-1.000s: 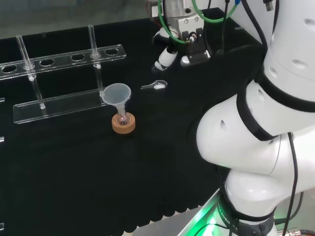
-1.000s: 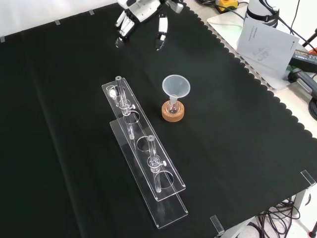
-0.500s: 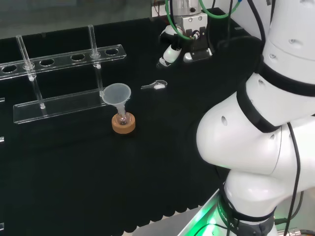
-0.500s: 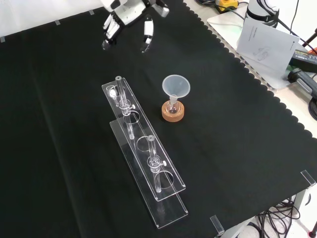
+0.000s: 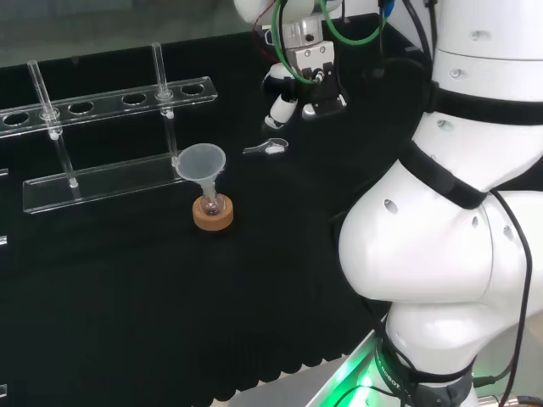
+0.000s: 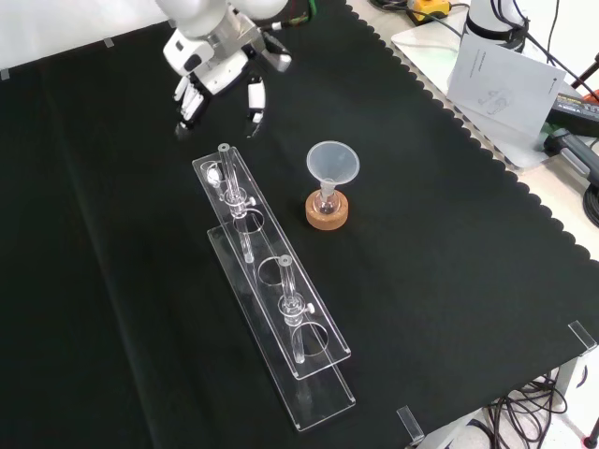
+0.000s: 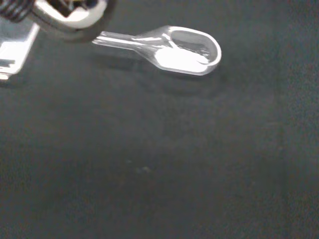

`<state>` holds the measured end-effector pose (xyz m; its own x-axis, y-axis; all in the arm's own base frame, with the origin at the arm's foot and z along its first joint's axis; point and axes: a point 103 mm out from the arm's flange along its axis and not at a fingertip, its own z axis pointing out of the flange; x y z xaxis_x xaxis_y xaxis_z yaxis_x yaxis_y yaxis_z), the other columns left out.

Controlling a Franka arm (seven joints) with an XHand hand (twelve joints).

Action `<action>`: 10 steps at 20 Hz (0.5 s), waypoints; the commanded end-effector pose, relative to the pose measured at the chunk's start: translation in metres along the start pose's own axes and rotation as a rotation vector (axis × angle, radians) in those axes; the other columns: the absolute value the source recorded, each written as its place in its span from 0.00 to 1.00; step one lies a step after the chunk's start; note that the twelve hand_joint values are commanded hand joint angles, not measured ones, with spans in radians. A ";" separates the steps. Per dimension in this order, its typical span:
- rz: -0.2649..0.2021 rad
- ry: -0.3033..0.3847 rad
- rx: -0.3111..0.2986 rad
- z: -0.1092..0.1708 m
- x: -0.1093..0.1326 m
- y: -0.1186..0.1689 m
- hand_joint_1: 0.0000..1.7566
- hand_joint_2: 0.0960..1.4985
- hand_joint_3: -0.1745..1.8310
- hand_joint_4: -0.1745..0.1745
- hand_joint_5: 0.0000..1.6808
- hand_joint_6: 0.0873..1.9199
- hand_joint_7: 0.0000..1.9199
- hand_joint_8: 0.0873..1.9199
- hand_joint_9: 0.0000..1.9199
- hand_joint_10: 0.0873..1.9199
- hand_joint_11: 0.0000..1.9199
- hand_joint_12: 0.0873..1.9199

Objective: Pick up the weighing funnel.

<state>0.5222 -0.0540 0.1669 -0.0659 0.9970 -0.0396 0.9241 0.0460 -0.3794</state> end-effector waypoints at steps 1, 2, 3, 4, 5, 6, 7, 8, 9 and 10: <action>0.025 -0.050 0.011 0.011 -0.019 0.021 0.49 0.38 0.32 0.38 0.36 0.00 0.21 0.33 0.35 0.26 0.21 0.68; 0.025 -0.049 0.013 0.012 -0.019 0.023 0.49 0.38 0.32 0.38 0.36 0.00 0.21 0.33 0.35 0.26 0.21 0.68; 0.024 -0.049 0.017 0.013 -0.021 0.024 0.50 0.38 0.32 0.38 0.36 0.00 0.21 0.33 0.35 0.26 0.21 0.68; 0.023 -0.049 0.019 0.015 -0.021 0.026 0.50 0.38 0.32 0.38 0.37 0.00 0.21 0.33 0.35 0.26 0.21 0.68; 0.021 -0.051 0.022 0.017 -0.022 0.027 0.50 0.38 0.32 0.38 0.37 0.00 0.21 0.33 0.35 0.26 0.22 0.68; 0.023 -0.056 0.024 0.018 -0.022 0.028 0.50 0.38 0.32 0.38 0.37 0.00 0.21 0.33 0.35 0.26 0.22 0.68; 0.025 -0.058 0.027 0.020 -0.021 0.029 0.50 0.38 0.32 0.38 0.37 0.00 0.21 0.33 0.35 0.26 0.22 0.68; 0.027 -0.062 0.031 0.021 -0.019 0.029 0.50 0.38 0.33 0.38 0.37 0.00 0.21 0.33 0.35 0.26 0.22 0.68; 0.022 -0.060 0.037 0.023 -0.018 0.031 0.50 0.38 0.33 0.39 0.37 0.00 0.22 0.33 0.35 0.26 0.22 0.68; 0.017 -0.058 0.040 0.025 -0.018 0.032 0.50 0.37 0.33 0.39 0.37 0.01 0.22 0.33 0.35 0.26 0.22 0.68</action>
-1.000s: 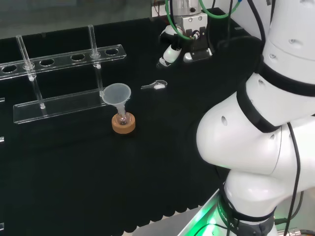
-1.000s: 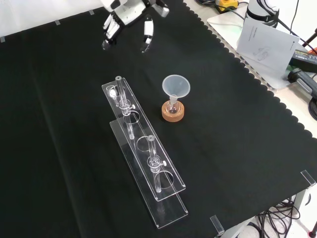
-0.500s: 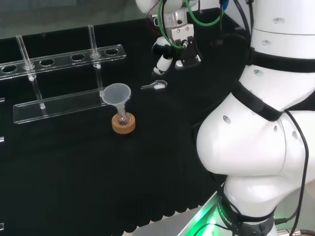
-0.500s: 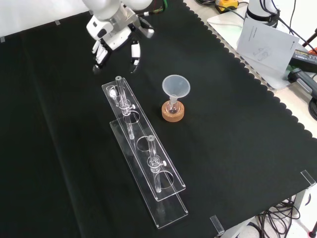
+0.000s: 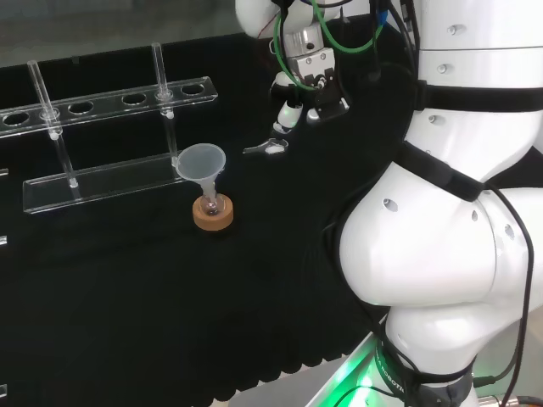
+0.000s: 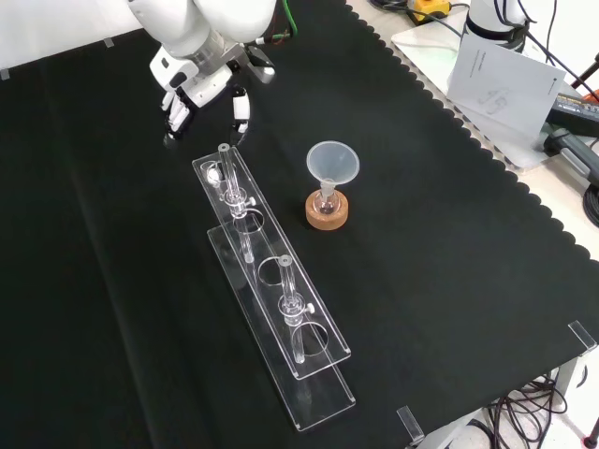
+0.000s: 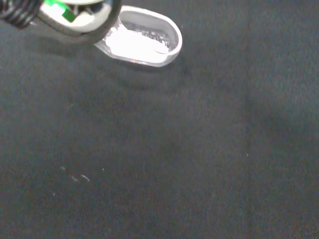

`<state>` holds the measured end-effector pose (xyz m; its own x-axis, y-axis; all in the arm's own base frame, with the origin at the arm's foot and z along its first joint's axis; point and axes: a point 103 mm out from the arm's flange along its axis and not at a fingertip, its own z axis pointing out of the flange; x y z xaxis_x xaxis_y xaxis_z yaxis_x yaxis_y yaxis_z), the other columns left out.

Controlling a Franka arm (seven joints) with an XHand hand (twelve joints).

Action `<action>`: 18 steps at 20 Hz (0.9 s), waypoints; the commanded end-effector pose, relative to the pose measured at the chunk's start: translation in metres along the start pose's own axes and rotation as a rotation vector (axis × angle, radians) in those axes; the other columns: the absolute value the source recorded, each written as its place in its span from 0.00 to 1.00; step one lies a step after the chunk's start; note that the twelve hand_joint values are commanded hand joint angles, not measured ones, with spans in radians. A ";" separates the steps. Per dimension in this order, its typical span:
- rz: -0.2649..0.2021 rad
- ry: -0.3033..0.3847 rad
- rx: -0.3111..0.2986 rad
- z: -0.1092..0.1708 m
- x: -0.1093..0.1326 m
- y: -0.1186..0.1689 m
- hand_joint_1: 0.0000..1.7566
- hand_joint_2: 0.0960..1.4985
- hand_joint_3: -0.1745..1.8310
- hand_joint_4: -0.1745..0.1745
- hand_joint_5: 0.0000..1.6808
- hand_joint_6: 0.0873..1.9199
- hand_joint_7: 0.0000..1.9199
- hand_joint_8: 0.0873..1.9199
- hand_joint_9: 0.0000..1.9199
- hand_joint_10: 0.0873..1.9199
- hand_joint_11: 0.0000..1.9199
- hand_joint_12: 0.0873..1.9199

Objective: Pick up the weighing funnel.

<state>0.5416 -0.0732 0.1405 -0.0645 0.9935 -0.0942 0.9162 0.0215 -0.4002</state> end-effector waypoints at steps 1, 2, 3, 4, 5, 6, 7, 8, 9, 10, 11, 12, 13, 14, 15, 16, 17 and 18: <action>-0.011 -0.008 0.017 0.008 0.002 0.006 0.50 0.37 0.33 0.39 0.37 0.01 0.22 0.33 0.35 0.26 0.22 0.68; -0.014 -0.008 0.019 0.010 0.002 0.007 0.50 0.37 0.33 0.39 0.38 0.01 0.22 0.33 0.35 0.26 0.22 0.68; -0.018 -0.009 0.020 0.012 0.003 0.008 0.50 0.37 0.33 0.40 0.38 0.01 0.22 0.33 0.36 0.26 0.22 0.68; -0.021 -0.015 0.018 0.014 0.004 0.009 0.50 0.37 0.33 0.40 0.38 0.01 0.22 0.33 0.36 0.26 0.22 0.68; -0.025 -0.024 0.019 0.015 0.005 0.010 0.50 0.37 0.33 0.40 0.38 0.01 0.22 0.33 0.36 0.26 0.22 0.68; -0.028 -0.032 0.022 0.016 0.006 0.011 0.50 0.37 0.33 0.40 0.38 0.01 0.22 0.33 0.36 0.26 0.22 0.68; -0.030 -0.040 0.023 0.017 0.007 0.012 0.50 0.37 0.33 0.40 0.39 0.01 0.22 0.33 0.36 0.26 0.22 0.67; -0.033 -0.045 0.027 0.019 0.008 0.013 0.50 0.37 0.33 0.40 0.39 0.02 0.22 0.33 0.36 0.26 0.22 0.67; -0.034 -0.051 0.028 0.020 0.010 0.014 0.50 0.37 0.33 0.40 0.39 0.02 0.22 0.33 0.36 0.26 0.22 0.67; -0.035 -0.058 0.029 0.021 0.010 0.015 0.50 0.37 0.33 0.40 0.39 0.02 0.22 0.33 0.36 0.25 0.22 0.67; -0.035 -0.064 0.030 0.022 0.011 0.016 0.50 0.37 0.33 0.40 0.39 0.02 0.22 0.33 0.36 0.25 0.22 0.67; -0.037 -0.067 0.033 0.024 0.012 0.017 0.50 0.37 0.33 0.40 0.39 0.02 0.22 0.33 0.36 0.25 0.22 0.67; -0.036 -0.070 0.038 0.026 0.012 0.019 0.50 0.37 0.34 0.40 0.39 0.02 0.22 0.33 0.36 0.25 0.22 0.67; -0.033 -0.069 0.043 0.028 0.012 0.020 0.50 0.37 0.34 0.40 0.39 0.02 0.22 0.33 0.36 0.25 0.22 0.67; -0.034 -0.074 0.047 0.030 0.012 0.021 0.50 0.37 0.34 0.41 0.39 0.02 0.22 0.33 0.36 0.25 0.22 0.67; -0.035 -0.079 0.051 0.032 0.011 0.022 0.50 0.37 0.34 0.41 0.39 0.02 0.22 0.33 0.36 0.25 0.22 0.67; -0.036 -0.082 0.053 0.033 0.011 0.024 0.50 0.37 0.34 0.41 0.39 0.02 0.22 0.33 0.36 0.25 0.22 0.67; -0.037 -0.082 0.056 0.034 0.010 0.024 0.50 0.37 0.34 0.41 0.39 0.03 0.22 0.33 0.36 0.25 0.22 0.67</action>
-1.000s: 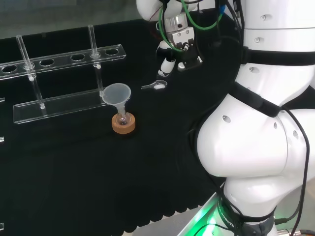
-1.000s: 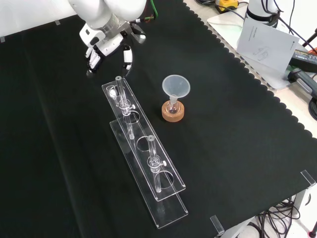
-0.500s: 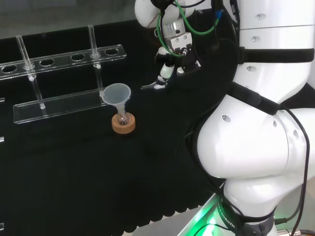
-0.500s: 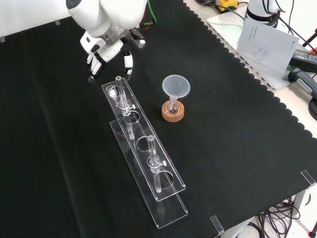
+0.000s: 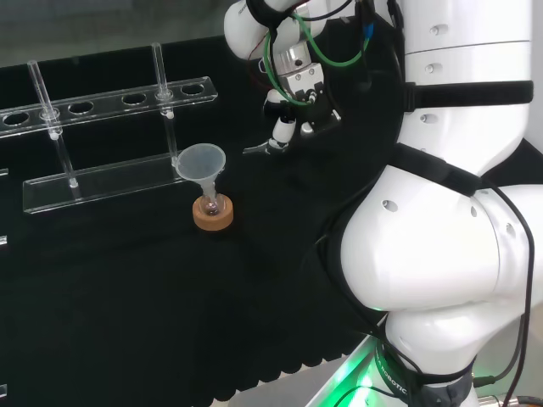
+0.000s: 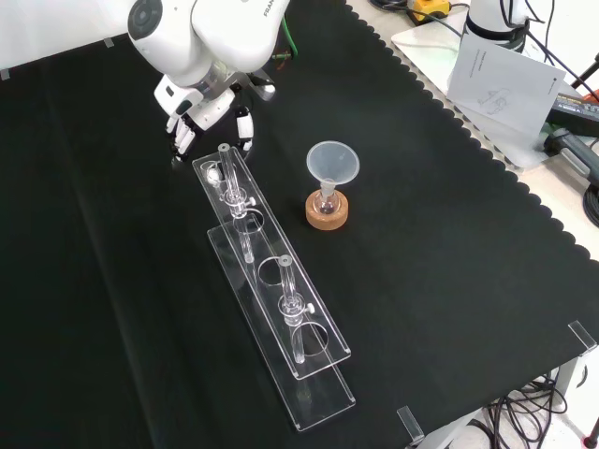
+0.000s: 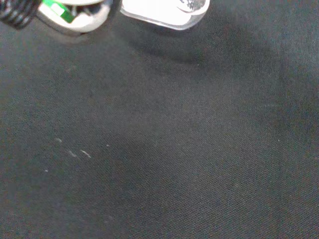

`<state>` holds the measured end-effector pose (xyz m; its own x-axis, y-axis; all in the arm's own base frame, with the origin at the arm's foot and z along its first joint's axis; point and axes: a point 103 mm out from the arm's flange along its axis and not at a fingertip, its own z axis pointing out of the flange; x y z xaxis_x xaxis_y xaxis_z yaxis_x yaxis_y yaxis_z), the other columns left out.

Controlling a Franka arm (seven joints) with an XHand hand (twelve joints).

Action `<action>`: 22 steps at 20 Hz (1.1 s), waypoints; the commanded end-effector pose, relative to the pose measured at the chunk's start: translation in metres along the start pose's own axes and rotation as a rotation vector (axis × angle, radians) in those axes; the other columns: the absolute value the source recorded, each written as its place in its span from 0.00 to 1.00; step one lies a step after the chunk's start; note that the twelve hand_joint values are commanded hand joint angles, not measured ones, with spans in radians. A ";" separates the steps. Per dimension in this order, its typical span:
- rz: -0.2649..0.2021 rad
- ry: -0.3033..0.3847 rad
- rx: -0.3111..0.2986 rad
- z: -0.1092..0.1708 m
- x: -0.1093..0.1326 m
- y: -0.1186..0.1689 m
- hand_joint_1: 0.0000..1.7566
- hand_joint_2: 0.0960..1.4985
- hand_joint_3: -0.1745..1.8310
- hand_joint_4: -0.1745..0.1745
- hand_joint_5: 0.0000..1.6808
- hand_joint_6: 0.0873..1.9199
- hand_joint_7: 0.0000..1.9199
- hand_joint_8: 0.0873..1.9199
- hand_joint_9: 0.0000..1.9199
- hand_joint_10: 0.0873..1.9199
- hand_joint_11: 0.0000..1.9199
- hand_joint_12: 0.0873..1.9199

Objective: Pick up the weighing funnel.

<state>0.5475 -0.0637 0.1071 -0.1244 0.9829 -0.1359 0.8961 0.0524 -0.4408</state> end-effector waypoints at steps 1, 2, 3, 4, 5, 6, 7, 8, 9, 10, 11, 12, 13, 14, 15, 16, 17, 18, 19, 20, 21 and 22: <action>0.000 -0.022 0.016 0.008 -0.002 0.006 0.50 0.37 0.34 0.41 0.39 0.03 0.23 0.33 0.37 0.25 0.22 0.67; 0.001 -0.031 0.017 0.009 -0.003 0.007 0.50 0.37 0.34 0.41 0.39 0.03 0.23 0.33 0.37 0.25 0.22 0.67; 0.002 -0.037 0.018 0.010 -0.003 0.008 0.50 0.37 0.34 0.42 0.39 0.03 0.23 0.33 0.37 0.25 0.22 0.67; 0.004 -0.040 0.017 0.011 -0.003 0.009 0.50 0.37 0.34 0.42 0.39 0.03 0.23 0.33 0.37 0.25 0.22 0.67; 0.006 -0.041 0.018 0.011 -0.004 0.009 0.50 0.37 0.34 0.42 0.39 0.03 0.23 0.33 0.37 0.25 0.22 0.67; 0.008 -0.047 0.017 0.011 -0.003 0.010 0.50 0.36 0.34 0.42 0.39 0.04 0.23 0.33 0.37 0.25 0.22 0.67; 0.007 -0.055 0.018 0.012 -0.003 0.011 0.50 0.37 0.34 0.42 0.40 0.04 0.23 0.33 0.37 0.25 0.22 0.67; 0.008 -0.057 0.020 0.013 -0.002 0.013 0.50 0.37 0.34 0.42 0.40 0.04 0.23 0.33 0.37 0.25 0.23 0.67; 0.007 -0.059 0.023 0.013 -0.002 0.014 0.50 0.37 0.35 0.42 0.40 0.04 0.23 0.33 0.37 0.25 0.23 0.67; 0.006 -0.061 0.024 0.014 -0.002 0.015 0.50 0.37 0.35 0.43 0.40 0.04 0.23 0.33 0.37 0.25 0.23 0.67; 0.004 -0.062 0.025 0.015 -0.001 0.016 0.50 0.37 0.35 0.43 0.40 0.06 0.23 0.33 0.37 0.25 0.23 0.67; 0.004 -0.063 0.024 0.016 0.000 0.017 0.50 0.37 0.35 0.43 0.40 0.07 0.23 0.33 0.37 0.25 0.23 0.67; 0.004 -0.068 0.024 0.016 0.001 0.018 0.50 0.37 0.35 0.43 0.39 0.10 0.24 0.33 0.38 0.24 0.23 0.66; 0.003 -0.069 0.023 0.016 0.002 0.019 0.50 0.37 0.35 0.45 0.39 0.14 0.24 0.33 0.38 0.24 0.23 0.66; 0.002 -0.072 0.022 0.017 0.004 0.020 0.50 0.37 0.36 0.45 0.39 0.17 0.24 0.33 0.38 0.24 0.23 0.66; 0.003 -0.070 0.024 0.017 0.004 0.021 0.50 0.37 0.36 0.46 0.39 0.20 0.24 0.33 0.38 0.24 0.23 0.66; 0.006 -0.071 0.027 0.018 0.004 0.022 0.50 0.37 0.36 0.48 0.40 0.22 0.24 0.33 0.38 0.24 0.24 0.66; 0.007 -0.072 0.029 0.018 0.005 0.023 0.50 0.37 0.36 0.49 0.40 0.24 0.24 0.33 0.38 0.24 0.24 0.66; 0.009 -0.073 0.030 0.018 0.005 0.023 0.50 0.37 0.36 0.49 0.41 0.26 0.25 0.33 0.38 0.24 0.24 0.66; 0.011 -0.075 0.033 0.019 0.004 0.024 0.50 0.37 0.36 0.50 0.41 0.28 0.25 0.33 0.38 0.24 0.24 0.66; 0.014 -0.076 0.033 0.020 0.004 0.025 0.50 0.37 0.36 0.50 0.42 0.29 0.25 0.33 0.39 0.24 0.24 0.66; 0.017 -0.078 0.031 0.020 0.004 0.025 0.50 0.37 0.36 0.51 0.42 0.29 0.25 0.33 0.39 0.24 0.24 0.66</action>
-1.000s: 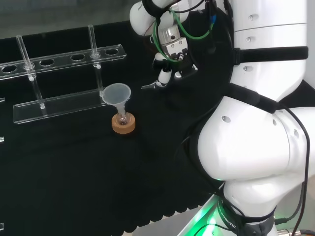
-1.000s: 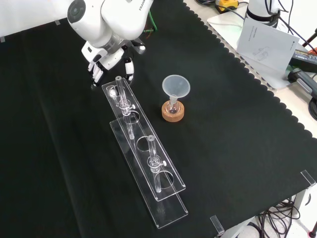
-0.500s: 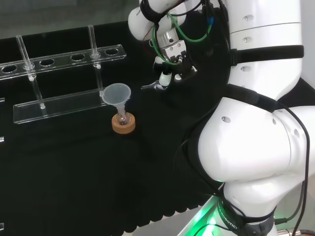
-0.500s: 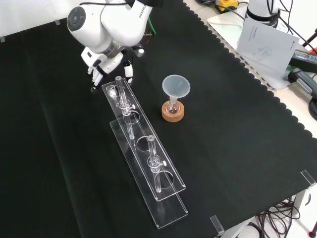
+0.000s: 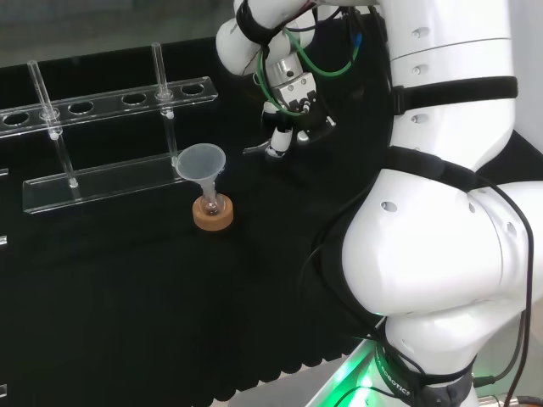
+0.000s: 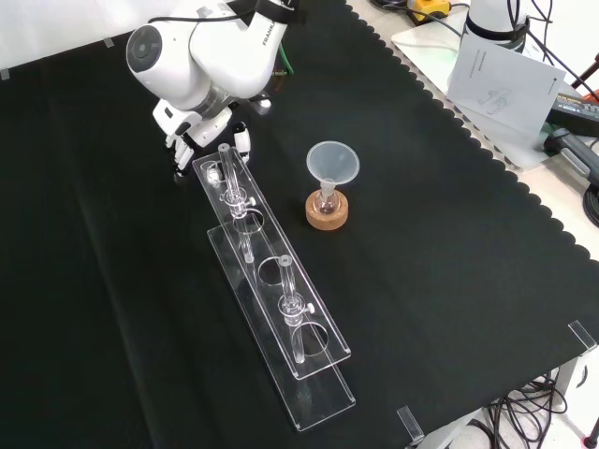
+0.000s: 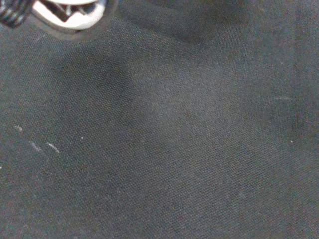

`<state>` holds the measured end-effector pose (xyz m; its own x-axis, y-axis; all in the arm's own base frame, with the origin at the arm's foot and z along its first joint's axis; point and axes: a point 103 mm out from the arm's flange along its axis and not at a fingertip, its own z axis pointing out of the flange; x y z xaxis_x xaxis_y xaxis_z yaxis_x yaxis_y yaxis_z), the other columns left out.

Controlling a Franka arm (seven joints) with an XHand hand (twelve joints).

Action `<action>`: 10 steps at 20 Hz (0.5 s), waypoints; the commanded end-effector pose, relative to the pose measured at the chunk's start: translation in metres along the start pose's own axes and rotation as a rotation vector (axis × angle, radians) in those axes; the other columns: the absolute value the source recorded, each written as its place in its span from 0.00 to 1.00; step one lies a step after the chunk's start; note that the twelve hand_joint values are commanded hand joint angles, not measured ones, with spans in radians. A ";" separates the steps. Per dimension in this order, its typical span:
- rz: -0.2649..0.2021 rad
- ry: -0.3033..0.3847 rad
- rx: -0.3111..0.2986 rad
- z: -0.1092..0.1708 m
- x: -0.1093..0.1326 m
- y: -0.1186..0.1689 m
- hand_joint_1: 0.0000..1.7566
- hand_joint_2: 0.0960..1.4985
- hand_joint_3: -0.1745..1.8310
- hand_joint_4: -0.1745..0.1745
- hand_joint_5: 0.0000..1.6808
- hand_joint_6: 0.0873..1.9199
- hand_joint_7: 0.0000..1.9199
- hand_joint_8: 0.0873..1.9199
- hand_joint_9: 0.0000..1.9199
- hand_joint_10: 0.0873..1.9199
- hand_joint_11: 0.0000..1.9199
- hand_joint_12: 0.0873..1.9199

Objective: Pick up the weighing funnel.

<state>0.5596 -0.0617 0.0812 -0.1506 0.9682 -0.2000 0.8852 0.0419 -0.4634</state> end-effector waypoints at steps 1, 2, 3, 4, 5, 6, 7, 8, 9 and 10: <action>0.014 -0.009 0.007 0.003 0.000 0.003 0.50 0.37 0.36 0.51 0.43 0.30 0.25 0.33 0.39 0.24 0.24 0.66; 0.017 -0.011 0.008 0.003 0.000 0.004 0.50 0.38 0.36 0.51 0.43 0.30 0.25 0.33 0.39 0.24 0.24 0.66; 0.022 -0.017 0.008 0.002 0.002 0.004 0.50 0.38 0.36 0.51 0.43 0.30 0.25 0.33 0.39 0.24 0.24 0.66; 0.024 -0.019 0.008 0.002 0.003 0.004 0.50 0.38 0.36 0.52 0.43 0.31 0.25 0.33 0.39 0.24 0.24 0.66; 0.026 -0.019 0.009 0.003 0.002 0.004 0.50 0.38 0.36 0.52 0.43 0.31 0.25 0.33 0.39 0.24 0.25 0.66; 0.028 -0.017 0.010 0.003 0.001 0.004 0.50 0.38 0.36 0.52 0.43 0.31 0.25 0.33 0.39 0.24 0.25 0.66; 0.032 -0.021 0.012 0.003 0.002 0.004 0.51 0.38 0.36 0.52 0.44 0.31 0.25 0.33 0.39 0.24 0.25 0.66; 0.033 -0.020 0.012 0.003 0.002 0.004 0.51 0.38 0.37 0.52 0.44 0.31 0.25 0.33 0.39 0.24 0.25 0.66; 0.031 -0.012 0.009 0.003 0.002 0.004 0.51 0.38 0.37 0.52 0.44 0.32 0.25 0.33 0.39 0.24 0.25 0.66; 0.029 -0.004 0.003 0.003 0.001 0.005 0.51 0.38 0.37 0.52 0.44 0.32 0.25 0.33 0.39 0.24 0.25 0.66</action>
<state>0.5624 -0.0605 0.0768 -0.1323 0.9647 -0.2278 0.8851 0.0116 -0.4652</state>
